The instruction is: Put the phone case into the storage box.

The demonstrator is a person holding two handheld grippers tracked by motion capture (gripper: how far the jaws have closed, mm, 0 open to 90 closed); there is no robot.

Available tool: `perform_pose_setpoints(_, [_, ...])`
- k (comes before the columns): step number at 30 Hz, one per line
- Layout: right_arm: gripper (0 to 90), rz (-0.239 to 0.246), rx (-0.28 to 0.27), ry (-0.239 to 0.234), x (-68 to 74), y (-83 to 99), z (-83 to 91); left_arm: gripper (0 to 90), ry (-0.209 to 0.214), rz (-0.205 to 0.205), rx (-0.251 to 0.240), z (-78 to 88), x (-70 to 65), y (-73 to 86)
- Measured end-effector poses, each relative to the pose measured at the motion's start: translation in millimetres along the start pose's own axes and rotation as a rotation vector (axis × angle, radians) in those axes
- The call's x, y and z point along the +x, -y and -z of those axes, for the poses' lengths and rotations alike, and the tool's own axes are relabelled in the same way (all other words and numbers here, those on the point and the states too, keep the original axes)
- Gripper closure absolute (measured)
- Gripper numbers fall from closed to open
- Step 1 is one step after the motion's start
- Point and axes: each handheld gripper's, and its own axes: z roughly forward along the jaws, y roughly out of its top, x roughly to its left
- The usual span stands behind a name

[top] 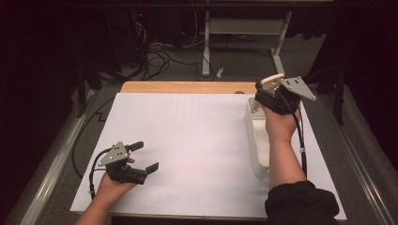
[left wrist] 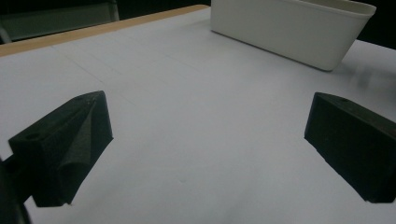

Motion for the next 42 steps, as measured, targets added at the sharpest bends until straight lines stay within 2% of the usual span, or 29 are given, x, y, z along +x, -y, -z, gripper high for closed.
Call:
perform_pose_setpoints(4, [13.6,-0.003,0.01,0.008,0.7,2.8,-5.4,1.8,0.002,0.002,0.002,0.1,-0.2,0.4])
perform_pose_setpoints(12, [13.6,-0.024,-0.016,0.013,-1.4,4.1,-8.8,1.9,0.006,0.005,0.005,-0.5,-0.9,1.1])
perform_pose_setpoints(22, [13.6,-0.02,-0.009,0.024,-1.0,8.1,-13.2,2.1,0.009,0.005,0.005,-0.4,-1.5,1.0])
perform_pose_setpoints(42, [13.4,-0.027,0.073,0.039,-2.9,25.3,-29.3,2.2,0.015,0.014,-0.004,0.6,-2.2,0.1])
